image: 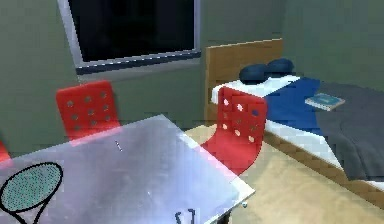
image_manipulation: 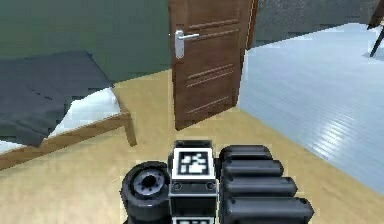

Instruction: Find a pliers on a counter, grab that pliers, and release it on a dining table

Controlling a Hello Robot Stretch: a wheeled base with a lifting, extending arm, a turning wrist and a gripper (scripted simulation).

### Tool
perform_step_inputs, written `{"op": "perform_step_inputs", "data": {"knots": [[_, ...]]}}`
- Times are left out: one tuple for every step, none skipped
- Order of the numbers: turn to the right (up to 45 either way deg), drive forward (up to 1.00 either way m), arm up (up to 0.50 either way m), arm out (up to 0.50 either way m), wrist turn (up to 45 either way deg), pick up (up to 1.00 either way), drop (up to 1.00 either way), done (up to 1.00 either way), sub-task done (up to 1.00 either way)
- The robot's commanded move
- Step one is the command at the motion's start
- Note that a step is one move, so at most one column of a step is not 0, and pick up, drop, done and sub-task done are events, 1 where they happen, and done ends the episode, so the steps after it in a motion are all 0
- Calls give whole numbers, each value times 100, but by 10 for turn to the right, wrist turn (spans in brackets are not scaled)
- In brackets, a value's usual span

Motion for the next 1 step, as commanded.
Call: {"op": "perform_step_inputs", "data": {"knots": [[-450, 0, 0, 0, 0, 0, 0, 0, 0]]}}
